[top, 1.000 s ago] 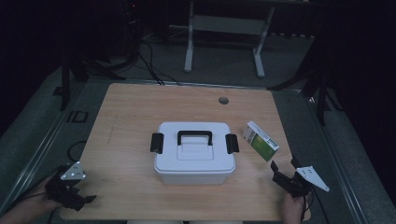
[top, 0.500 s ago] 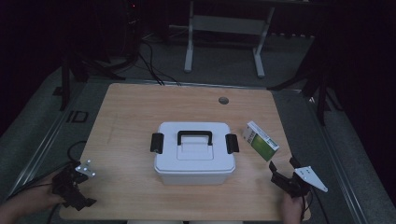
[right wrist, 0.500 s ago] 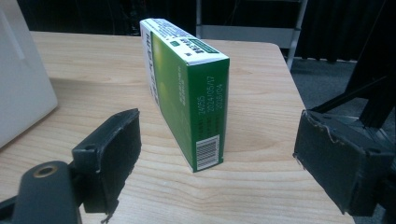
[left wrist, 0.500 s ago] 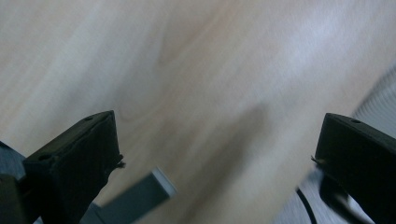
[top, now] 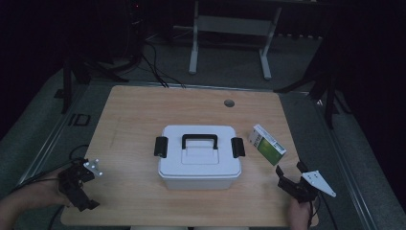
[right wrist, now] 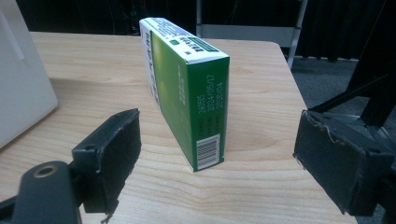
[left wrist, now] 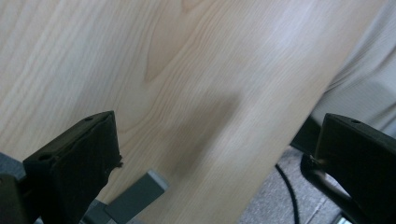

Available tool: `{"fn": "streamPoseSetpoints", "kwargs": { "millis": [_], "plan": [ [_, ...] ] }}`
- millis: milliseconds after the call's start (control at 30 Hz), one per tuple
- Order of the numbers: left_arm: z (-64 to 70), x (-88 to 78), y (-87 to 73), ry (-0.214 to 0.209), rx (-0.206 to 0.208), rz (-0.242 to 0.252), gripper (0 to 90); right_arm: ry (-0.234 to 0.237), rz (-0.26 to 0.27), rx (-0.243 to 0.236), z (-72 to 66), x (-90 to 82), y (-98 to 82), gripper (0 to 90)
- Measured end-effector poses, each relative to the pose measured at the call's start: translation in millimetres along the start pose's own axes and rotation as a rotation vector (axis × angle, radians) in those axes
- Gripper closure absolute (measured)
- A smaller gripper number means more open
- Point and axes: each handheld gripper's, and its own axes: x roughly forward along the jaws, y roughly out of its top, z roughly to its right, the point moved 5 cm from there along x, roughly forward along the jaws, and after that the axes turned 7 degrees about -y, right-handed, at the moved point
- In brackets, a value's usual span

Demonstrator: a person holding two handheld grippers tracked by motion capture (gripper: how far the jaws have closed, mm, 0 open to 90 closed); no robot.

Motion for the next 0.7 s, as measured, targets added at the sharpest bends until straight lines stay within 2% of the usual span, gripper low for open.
{"fn": "streamPoseSetpoints", "kwargs": {
  "millis": [67,100,400,533,567,700],
  "plan": [
    [0.8,-2.4,2.3,-0.009,-0.002,0.004,0.0,0.0,-0.002,-0.003,-0.2,0.3,-0.2,14.2],
    [1.4,-6.7,7.2,0.002,0.015,0.005,0.0,0.001,-0.004,0.0,-0.2,0.4,-0.4,14.2],
    [3.3,-20.3,21.9,0.0,0.044,-0.001,2.2,0.002,-0.002,0.005,0.4,0.1,-0.4,14.2],
    [3.6,-27.9,29.8,0.02,0.062,-0.006,2.2,0.004,0.001,0.009,0.9,0.0,-0.4,14.2],
    [4.8,-29.8,32.2,0.009,0.063,-0.008,2.2,0.004,0.0,0.009,0.9,0.0,-0.5,14.2],
    [8.4,-36.0,44.3,0.021,0.093,-0.022,2.2,0.004,-0.002,0.006,0.5,0.3,-0.5,14.2]
  ]
}}
